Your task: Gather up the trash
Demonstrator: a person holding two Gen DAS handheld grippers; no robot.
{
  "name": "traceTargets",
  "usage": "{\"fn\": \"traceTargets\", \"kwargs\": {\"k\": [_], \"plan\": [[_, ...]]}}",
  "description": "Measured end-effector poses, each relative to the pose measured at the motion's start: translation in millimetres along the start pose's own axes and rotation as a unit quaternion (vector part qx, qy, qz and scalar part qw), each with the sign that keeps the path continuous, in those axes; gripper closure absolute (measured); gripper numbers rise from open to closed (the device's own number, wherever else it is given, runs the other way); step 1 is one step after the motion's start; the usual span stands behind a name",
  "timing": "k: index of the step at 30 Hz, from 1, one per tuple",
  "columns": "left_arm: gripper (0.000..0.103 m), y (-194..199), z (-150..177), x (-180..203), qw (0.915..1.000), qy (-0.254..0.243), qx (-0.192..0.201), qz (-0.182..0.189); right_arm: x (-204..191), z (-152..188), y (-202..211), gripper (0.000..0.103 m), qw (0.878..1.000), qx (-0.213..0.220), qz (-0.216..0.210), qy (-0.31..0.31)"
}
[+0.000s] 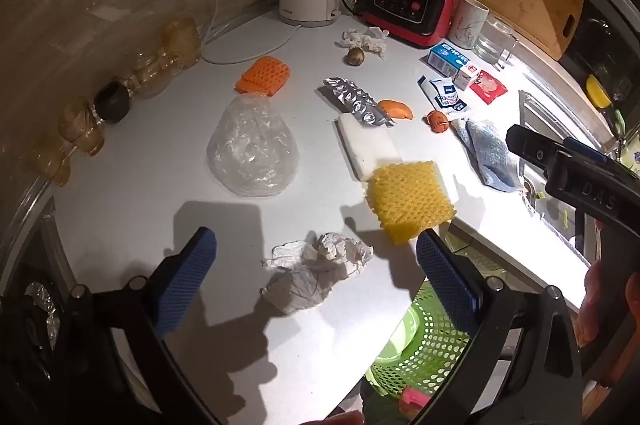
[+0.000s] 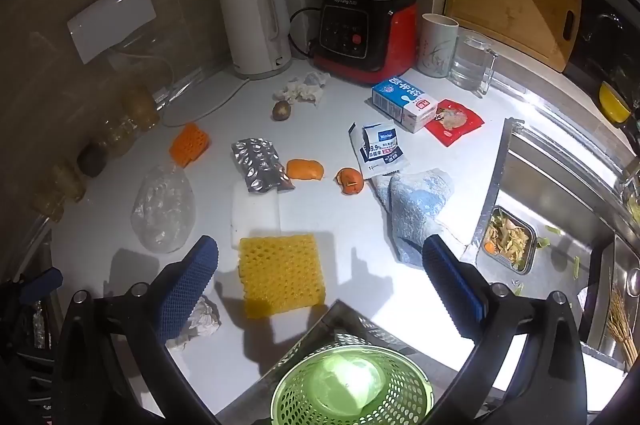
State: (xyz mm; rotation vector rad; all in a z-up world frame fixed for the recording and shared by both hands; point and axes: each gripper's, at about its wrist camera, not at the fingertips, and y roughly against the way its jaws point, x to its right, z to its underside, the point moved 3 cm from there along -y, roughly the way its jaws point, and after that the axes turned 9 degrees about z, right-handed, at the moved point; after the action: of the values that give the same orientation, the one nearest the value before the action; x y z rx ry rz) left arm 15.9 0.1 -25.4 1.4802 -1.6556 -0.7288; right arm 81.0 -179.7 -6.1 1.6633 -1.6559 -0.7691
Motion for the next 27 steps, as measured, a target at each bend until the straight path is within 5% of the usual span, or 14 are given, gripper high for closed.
{"fn": "traceTargets", "kwargs": {"k": [27], "plan": [[0.007,2.3,0.9,0.2,0.9999,0.005,-0.002,0.009,-2.7,1.6,13.2,0.002,1.000,0.004,0.006,0.002]]}}
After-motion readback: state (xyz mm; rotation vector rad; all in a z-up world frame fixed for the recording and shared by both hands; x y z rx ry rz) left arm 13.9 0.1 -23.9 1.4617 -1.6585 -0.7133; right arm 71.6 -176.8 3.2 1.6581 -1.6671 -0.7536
